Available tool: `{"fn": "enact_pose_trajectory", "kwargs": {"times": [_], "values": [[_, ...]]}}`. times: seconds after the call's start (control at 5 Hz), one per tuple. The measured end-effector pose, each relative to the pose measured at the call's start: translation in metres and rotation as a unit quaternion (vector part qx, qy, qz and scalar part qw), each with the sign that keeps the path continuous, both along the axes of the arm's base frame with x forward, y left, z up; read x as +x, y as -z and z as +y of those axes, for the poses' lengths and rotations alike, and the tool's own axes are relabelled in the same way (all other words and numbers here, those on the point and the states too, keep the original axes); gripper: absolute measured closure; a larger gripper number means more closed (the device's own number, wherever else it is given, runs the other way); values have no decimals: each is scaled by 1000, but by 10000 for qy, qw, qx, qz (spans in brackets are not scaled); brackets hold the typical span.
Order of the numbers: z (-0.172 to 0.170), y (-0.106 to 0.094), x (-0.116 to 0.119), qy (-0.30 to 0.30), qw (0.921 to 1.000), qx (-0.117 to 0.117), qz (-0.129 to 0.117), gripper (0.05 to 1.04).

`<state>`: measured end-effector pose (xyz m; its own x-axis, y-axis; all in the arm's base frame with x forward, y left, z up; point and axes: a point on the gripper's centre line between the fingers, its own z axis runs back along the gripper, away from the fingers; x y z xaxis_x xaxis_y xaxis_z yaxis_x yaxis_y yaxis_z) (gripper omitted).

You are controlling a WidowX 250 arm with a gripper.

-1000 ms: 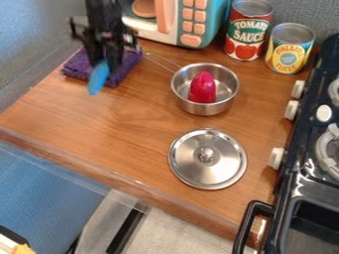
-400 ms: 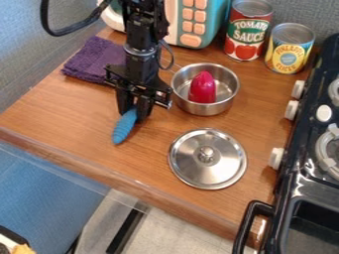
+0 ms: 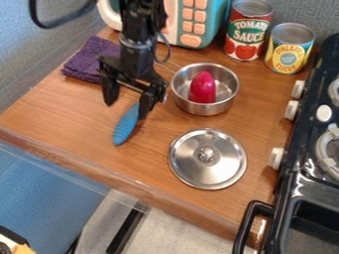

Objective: Moved the blue spoon from the purple sponge and placed it on the middle of the table

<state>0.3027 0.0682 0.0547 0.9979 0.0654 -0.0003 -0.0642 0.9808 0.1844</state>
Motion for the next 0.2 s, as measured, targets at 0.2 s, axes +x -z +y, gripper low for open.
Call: {"fn": "enact_pose_trajectory", "kwargs": {"times": [0.2], "values": [[-3, -25, -5, 26, 9996, -49, -267, 77]]}}
